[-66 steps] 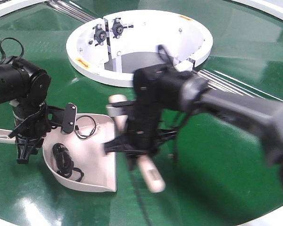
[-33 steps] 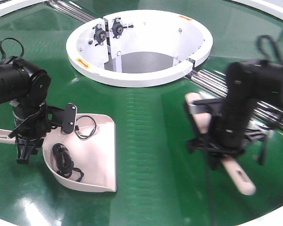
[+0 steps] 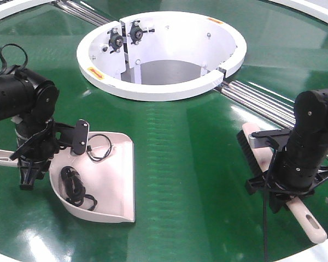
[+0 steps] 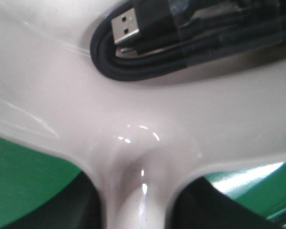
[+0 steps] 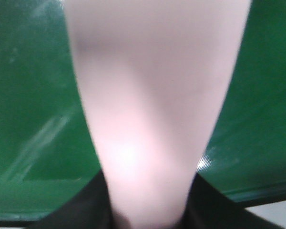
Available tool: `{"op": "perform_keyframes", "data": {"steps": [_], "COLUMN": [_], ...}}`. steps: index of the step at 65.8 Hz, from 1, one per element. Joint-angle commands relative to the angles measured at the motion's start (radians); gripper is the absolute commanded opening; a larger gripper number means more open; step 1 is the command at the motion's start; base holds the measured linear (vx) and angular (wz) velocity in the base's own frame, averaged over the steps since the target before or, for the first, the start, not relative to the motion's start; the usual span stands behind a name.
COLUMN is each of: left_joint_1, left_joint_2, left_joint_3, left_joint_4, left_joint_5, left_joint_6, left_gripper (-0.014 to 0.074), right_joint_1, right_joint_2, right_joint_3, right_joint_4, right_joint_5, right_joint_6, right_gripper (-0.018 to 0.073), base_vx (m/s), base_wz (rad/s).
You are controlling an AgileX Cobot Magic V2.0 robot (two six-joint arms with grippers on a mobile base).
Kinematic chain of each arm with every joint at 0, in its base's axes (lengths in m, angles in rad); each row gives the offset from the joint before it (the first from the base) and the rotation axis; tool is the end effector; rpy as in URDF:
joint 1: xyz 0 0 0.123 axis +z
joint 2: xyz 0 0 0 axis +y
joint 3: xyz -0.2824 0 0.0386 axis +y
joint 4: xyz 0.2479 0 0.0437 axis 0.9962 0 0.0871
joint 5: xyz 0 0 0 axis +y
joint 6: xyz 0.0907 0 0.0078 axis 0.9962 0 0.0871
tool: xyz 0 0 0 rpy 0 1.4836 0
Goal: Clean and inspect green conveyor with broom and dustpan
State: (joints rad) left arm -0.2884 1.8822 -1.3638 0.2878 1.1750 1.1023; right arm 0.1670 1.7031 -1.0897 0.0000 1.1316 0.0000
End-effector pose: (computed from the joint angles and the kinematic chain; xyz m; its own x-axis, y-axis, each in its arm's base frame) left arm 0.3503 -0.0790 0.2073 -0.0709 0.9650 0.2526 0.9959 0.0543 0.0720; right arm 0.2912 0.0491 0.2002 -0.9824 -0.1656 0.0869 -0.1662 0.9861 0.0000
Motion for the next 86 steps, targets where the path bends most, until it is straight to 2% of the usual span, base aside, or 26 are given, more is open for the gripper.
{"op": "perform_keyframes", "data": {"steps": [1,86], "left_joint_1": [-0.004,-0.004], "left_joint_2": [-0.046,-0.046], "left_joint_3": [-0.025,-0.025], "left_joint_4": [0.003,0.003], "left_joint_5": [0.015,-0.005], "left_joint_6": [0.001,0.001], "left_gripper": [-0.0006,-0.0006], "right_joint_1": [-0.006,-0.006], "right_joint_2": [-0.047,-0.047], "right_joint_3": [-0.019,-0.019], "right_joint_4": [0.0,0.0], "right_joint_5": [-0.017,-0.014], "right_joint_6": [-0.017,-0.017], "right_gripper": [-0.0004,-0.0004], "base_vx": [0.0,0.0], "base_wz": [0.0,0.0]}}
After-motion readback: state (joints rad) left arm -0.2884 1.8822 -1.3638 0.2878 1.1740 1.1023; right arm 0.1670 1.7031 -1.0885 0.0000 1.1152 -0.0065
